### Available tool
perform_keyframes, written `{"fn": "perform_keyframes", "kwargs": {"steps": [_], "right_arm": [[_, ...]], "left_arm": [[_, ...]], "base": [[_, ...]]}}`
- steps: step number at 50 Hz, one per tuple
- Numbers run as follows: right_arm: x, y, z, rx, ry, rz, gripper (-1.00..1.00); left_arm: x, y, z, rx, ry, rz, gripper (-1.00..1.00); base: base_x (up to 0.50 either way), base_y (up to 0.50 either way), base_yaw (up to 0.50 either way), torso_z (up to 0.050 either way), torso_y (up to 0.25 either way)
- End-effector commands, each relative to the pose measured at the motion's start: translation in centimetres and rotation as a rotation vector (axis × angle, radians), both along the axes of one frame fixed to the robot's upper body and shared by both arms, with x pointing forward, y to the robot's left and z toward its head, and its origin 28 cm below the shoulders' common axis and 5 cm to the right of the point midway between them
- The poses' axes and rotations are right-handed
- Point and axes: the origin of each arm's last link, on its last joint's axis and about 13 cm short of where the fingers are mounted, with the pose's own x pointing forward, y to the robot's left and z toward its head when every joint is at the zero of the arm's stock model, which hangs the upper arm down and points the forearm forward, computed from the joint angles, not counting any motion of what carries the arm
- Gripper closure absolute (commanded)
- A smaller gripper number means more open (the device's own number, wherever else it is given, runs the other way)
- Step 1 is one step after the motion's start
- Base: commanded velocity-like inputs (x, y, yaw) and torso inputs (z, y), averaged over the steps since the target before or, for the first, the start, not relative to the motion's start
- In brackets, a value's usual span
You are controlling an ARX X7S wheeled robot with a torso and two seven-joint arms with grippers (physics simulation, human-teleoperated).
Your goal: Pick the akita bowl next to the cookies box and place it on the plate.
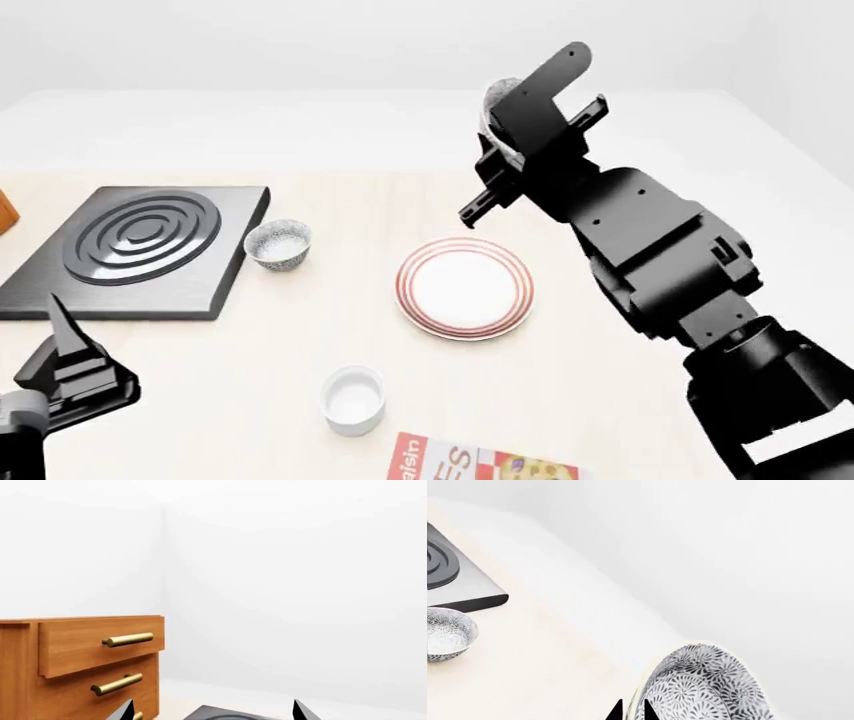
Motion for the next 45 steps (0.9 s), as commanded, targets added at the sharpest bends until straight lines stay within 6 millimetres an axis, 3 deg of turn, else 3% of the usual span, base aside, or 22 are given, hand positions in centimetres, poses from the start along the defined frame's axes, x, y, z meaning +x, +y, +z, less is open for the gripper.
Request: {"fn": "perform_keyframes", "kwargs": {"steps": [1, 12, 24, 35, 45], "right_arm": [[3.3, 2.5, 0.0, -0.057, -0.070, 0.050, 1.00], [5.2, 4.0, -1.4, -0.067, -0.064, 0.047, 1.00], [4.7, 5.3, -3.2, -0.121, -0.007, 0.060, 1.00], [4.7, 5.0, -4.0, -0.126, 0.036, 0.047, 1.00], [4.1, 4.5, -6.1, -0.201, 0.214, 0.018, 1.00]], "left_arm": [[0.1, -0.1, -0.1, 0.001, 0.003, -0.005, -1.00], [0.1, -0.1, -0.2, 0.003, 0.003, -0.008, -1.00], [0.1, -0.1, -0.2, -0.001, 0.003, -0.009, -1.00], [0.1, 0.0, -0.2, -0.004, 0.002, -0.007, -1.00], [0.1, 0.0, -0.2, -0.004, 0.002, -0.007, -1.00]], "base": [[0.00, 0.00, 0.00, 0.000, 0.000], [0.00, 0.00, 0.00, 0.000, 0.000], [0.00, 0.00, 0.00, 0.000, 0.001], [0.00, 0.00, 0.00, 0.000, 0.000], [0.00, 0.00, 0.00, 0.000, 0.001]]}}
